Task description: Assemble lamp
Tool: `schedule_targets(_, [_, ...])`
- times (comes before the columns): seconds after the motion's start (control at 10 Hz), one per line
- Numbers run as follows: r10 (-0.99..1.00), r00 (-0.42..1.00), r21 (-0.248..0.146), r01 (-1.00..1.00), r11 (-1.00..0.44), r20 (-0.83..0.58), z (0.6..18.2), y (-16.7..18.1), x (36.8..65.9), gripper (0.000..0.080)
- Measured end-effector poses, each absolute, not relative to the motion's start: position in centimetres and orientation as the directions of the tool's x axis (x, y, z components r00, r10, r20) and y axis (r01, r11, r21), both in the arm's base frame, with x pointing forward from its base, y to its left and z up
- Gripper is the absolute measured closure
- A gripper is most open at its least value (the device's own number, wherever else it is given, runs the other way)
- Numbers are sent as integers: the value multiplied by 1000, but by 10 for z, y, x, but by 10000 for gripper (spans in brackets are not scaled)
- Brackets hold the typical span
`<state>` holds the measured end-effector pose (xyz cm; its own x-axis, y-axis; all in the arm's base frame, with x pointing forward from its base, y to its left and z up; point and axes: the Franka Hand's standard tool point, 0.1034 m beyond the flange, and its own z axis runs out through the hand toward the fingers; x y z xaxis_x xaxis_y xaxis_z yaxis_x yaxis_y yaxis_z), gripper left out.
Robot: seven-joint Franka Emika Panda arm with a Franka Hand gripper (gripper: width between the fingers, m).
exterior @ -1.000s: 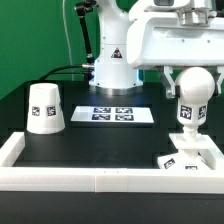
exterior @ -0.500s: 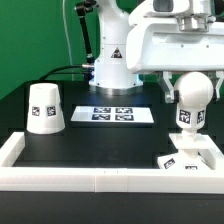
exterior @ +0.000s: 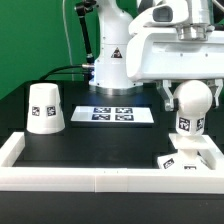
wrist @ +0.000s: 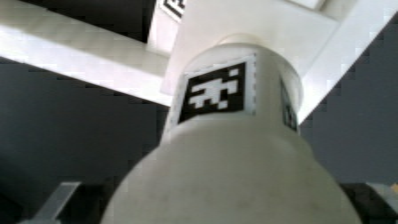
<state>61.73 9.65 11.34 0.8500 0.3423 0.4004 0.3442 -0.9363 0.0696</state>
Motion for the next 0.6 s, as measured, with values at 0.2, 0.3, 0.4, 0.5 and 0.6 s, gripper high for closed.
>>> schedule_targets(0.2, [342,847,71,344,-936,406,113,97,618,222])
schedule_targets(0.3, [342,847,71,344,-936,406,114,97,618,222])
schedule_targets(0.4, [342,848,71,344,-936,405,114,96,618,222])
schedule_targets(0.5, [341,849,70,343,-937,404,115,96,618,222])
schedule_targets(0.6, [341,850,70,343,-937,402,116,96,619,127])
